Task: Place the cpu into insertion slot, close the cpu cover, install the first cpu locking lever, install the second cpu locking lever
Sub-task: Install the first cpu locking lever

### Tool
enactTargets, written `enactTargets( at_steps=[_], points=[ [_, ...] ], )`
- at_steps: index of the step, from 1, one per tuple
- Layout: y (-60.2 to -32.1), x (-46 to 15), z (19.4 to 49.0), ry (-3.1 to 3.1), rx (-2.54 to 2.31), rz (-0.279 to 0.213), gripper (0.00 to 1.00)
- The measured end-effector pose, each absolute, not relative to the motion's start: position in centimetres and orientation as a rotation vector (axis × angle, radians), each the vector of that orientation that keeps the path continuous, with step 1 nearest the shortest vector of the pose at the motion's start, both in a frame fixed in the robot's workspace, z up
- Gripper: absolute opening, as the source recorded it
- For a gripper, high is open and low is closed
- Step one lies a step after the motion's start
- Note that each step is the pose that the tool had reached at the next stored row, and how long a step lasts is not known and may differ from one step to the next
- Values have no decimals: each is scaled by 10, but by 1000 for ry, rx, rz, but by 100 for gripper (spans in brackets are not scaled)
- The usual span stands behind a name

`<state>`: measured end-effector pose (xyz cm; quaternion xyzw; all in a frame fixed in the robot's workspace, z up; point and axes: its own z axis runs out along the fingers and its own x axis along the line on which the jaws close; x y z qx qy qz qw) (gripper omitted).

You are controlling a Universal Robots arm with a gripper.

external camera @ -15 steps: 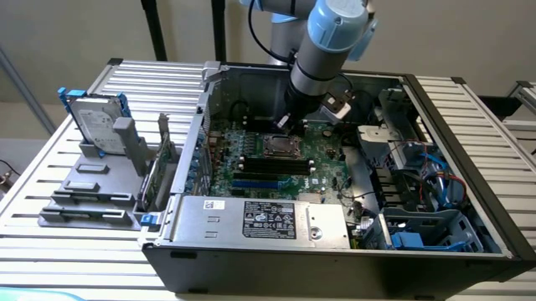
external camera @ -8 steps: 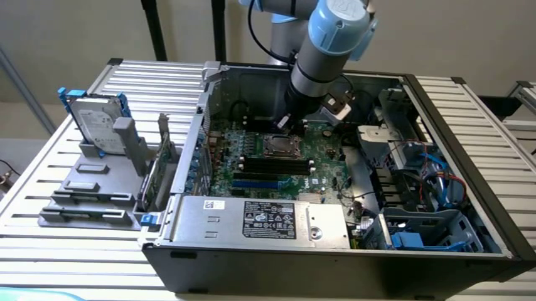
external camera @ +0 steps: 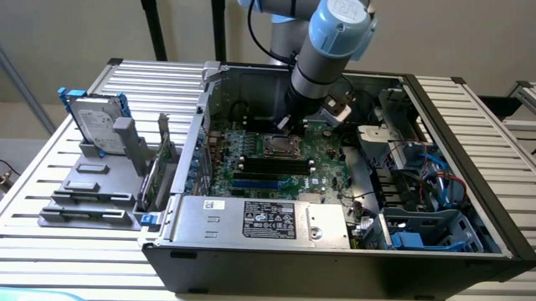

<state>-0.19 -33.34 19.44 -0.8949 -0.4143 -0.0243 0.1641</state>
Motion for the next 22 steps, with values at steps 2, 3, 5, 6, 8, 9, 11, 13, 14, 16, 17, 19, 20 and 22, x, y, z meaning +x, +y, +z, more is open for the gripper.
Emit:
enactTargets(
  at_steps=[2, 3, 5, 6, 8, 9, 11, 13, 14, 16, 17, 19, 20, 22],
  points=[
    [-334, -2, 194, -1182, -2551, -69, 11],
    [-334, -2, 194, -1182, -2550, -69, 11],
    [-335, -2, 194, -1183, -2549, -69, 11],
    [-335, -2, 194, -1184, -2548, -69, 11],
    [-336, -2, 194, -1185, -2544, -71, 11],
    [-337, -2, 194, -1184, -2541, -73, 11],
    [-337, -2, 193, -1183, -2535, -77, 11],
    [-337, -2, 193, -1183, -2530, -79, 11],
    [-337, -2, 193, -1183, -2528, -80, 11],
    [-337, -1, 193, -1182, -2525, -82, 11],
    [-337, -1, 193, -1182, -2524, -81, 11],
    [-340, -1, 197, -1181, -2524, -78, 11],
    [-341, -1, 198, -1181, -2524, -77, 11],
    [-343, -2, 201, -1181, -2524, -77, 11]
  ],
)
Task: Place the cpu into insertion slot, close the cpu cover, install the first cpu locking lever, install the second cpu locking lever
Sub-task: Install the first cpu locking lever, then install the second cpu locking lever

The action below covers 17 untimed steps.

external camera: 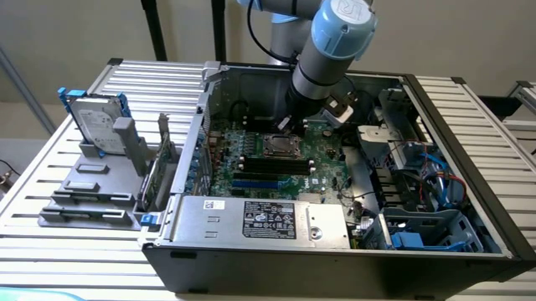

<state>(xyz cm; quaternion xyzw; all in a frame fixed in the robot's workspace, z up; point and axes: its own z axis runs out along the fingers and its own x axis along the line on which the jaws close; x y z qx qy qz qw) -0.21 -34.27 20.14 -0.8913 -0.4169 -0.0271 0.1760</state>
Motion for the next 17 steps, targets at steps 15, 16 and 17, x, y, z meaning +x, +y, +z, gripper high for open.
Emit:
enactTargets(
  at_steps=[15, 16, 17],
  points=[
    [-345, -20, 207, -1180, -2518, -80, 11],
    [-345, -20, 207, -1180, -2518, -80, 11],
    [-345, -20, 207, -1180, -2518, -80, 11]
  ],
)
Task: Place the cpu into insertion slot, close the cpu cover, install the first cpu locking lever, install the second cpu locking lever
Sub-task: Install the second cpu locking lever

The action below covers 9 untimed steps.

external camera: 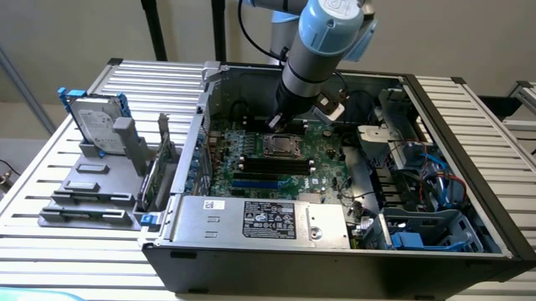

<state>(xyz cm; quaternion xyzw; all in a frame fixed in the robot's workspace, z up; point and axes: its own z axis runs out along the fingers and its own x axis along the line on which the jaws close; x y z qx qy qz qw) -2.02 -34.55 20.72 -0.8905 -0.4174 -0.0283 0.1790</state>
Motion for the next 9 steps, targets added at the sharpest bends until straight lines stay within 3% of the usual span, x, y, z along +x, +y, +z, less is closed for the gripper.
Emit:
enactTargets(
  at_steps=[9],
  points=[
    [-347, -20, 208, -1180, -2518, -79, 11]
  ],
)
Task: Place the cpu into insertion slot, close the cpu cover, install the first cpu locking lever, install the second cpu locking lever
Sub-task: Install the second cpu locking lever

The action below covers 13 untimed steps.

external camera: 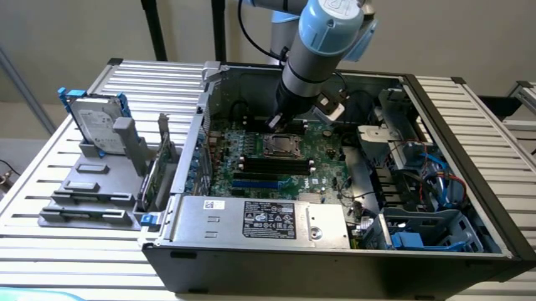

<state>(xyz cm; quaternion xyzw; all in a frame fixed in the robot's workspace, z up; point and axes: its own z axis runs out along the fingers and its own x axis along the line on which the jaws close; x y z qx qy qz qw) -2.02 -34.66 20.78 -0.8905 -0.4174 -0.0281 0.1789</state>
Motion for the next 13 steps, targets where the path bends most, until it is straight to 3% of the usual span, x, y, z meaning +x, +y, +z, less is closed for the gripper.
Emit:
enactTargets(
  at_steps=[13],
  points=[
    [-367, -24, 218, -1186, -2537, -61, 11]
  ],
)
